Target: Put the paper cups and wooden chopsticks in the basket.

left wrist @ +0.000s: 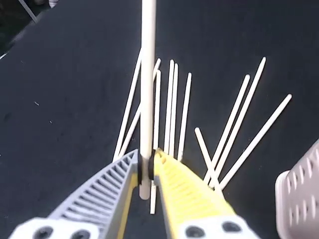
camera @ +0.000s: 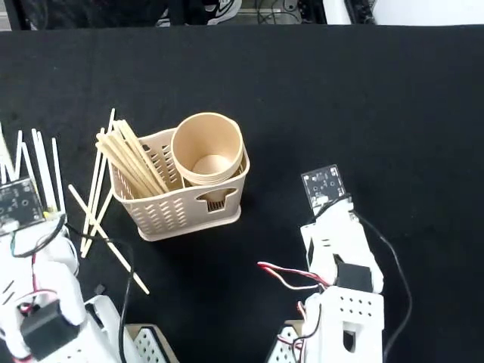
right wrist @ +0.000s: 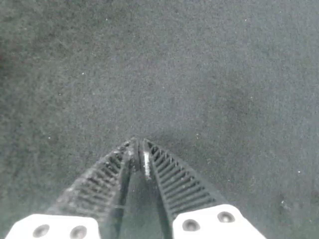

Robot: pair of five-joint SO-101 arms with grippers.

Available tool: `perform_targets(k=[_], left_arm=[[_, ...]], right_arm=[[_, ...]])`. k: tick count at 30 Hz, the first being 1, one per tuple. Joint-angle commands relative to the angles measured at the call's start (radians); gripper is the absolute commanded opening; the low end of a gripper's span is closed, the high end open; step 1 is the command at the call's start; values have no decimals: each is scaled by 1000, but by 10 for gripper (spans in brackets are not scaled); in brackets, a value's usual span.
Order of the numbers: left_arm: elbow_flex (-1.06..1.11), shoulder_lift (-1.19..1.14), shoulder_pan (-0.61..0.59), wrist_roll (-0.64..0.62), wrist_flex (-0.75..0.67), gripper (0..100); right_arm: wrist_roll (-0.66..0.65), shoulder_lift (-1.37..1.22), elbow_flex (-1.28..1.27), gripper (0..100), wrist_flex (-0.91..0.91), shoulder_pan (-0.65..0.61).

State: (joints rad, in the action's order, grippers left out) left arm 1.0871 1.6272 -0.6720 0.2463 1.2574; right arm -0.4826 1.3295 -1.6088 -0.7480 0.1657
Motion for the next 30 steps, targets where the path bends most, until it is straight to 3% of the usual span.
perform_targets(k=[1,8,15,20,27,30], left_arm=[[-12,26,5,-74,-11,29],[-45,37,50,-316,-176,29],[-56,37,489,-468,-431,28],[19,35,682,-474,-557,28],[191,35,717,-465,-618,38],[163,35,708,-474,-529,137]], right_arm=[[-8,13,4,15,9,8],[-8,13,4,15,9,8],[-8,13,4,15,9,9],[-8,13,4,15,9,11],[-8,13,4,15,11,11],[-8,13,5,15,11,11]])
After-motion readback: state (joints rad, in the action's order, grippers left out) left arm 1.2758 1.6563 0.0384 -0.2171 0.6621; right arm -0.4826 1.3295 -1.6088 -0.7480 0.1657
